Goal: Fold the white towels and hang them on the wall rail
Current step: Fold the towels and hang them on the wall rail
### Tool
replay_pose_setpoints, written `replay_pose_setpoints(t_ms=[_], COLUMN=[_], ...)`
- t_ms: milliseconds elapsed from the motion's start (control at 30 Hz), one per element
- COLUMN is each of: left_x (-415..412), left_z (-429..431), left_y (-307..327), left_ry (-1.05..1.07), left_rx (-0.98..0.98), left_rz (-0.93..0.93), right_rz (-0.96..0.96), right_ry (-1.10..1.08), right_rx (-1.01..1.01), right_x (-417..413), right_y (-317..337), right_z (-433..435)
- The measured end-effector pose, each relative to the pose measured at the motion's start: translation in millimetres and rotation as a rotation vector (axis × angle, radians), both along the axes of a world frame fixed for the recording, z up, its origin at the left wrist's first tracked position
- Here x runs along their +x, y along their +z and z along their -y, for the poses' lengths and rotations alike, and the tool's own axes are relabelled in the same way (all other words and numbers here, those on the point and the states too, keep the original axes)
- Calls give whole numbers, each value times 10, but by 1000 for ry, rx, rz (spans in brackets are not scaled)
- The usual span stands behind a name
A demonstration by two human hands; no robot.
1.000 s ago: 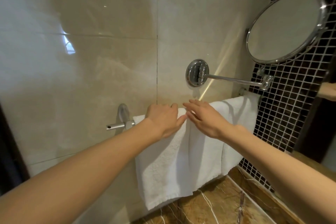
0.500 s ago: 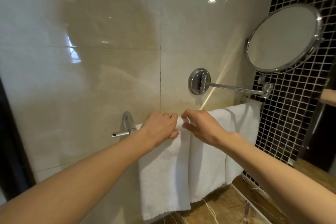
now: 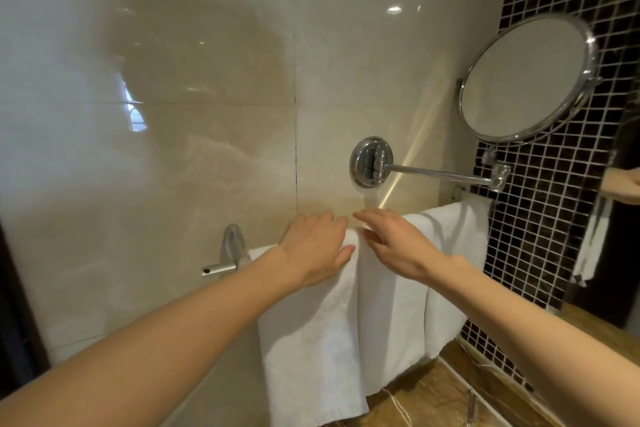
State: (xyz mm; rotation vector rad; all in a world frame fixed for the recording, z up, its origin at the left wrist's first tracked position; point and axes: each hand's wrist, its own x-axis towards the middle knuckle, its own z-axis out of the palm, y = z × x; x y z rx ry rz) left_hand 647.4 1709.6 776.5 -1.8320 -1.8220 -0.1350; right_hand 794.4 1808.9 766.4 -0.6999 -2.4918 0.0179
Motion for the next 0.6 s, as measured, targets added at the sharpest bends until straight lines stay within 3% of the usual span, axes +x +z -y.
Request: replay_pose_setpoints(t_ms=[267,600], left_x=[306,263], left_z=[-532,-608], left_y=[4,-21], left_ry=[-26,-54], left_rx=[-63,-98], left_rz=[51,71], right_rz=[134,14], right_ry=[-249,-196], right_rx=[26,28], right_x=[503,483], right_y=[-35,-173], right_z=[-434,-584])
